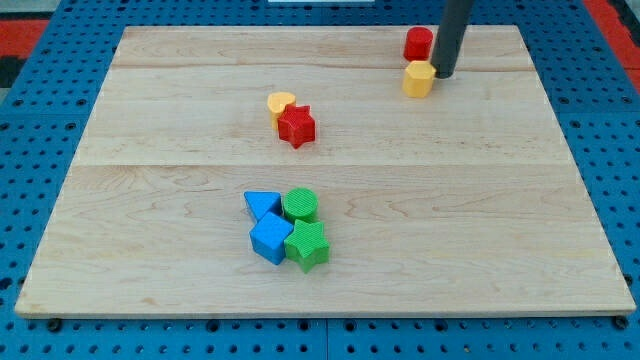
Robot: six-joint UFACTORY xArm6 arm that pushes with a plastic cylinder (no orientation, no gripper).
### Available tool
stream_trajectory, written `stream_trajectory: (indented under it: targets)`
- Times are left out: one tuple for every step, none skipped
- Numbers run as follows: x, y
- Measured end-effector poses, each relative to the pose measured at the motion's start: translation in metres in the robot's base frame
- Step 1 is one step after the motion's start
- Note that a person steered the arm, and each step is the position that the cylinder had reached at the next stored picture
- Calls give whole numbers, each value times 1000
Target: Push the hexagon into a group of blocks
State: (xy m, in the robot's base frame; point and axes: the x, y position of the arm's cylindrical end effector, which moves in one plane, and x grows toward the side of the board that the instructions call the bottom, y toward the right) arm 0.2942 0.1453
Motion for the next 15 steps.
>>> stream_trajectory:
  targets:
    - [10,-32]
    - [10,-77]
    - [20,-89]
    - [36,-90]
    - [41,-85]
    - [52,-86]
    - [58,-68]
    - [66,-63]
    - [84,-65]
    - [86,-81]
    - [72,-91]
    - [66,-91]
    - [57,-94]
    - [56,-114]
    - [56,-127]
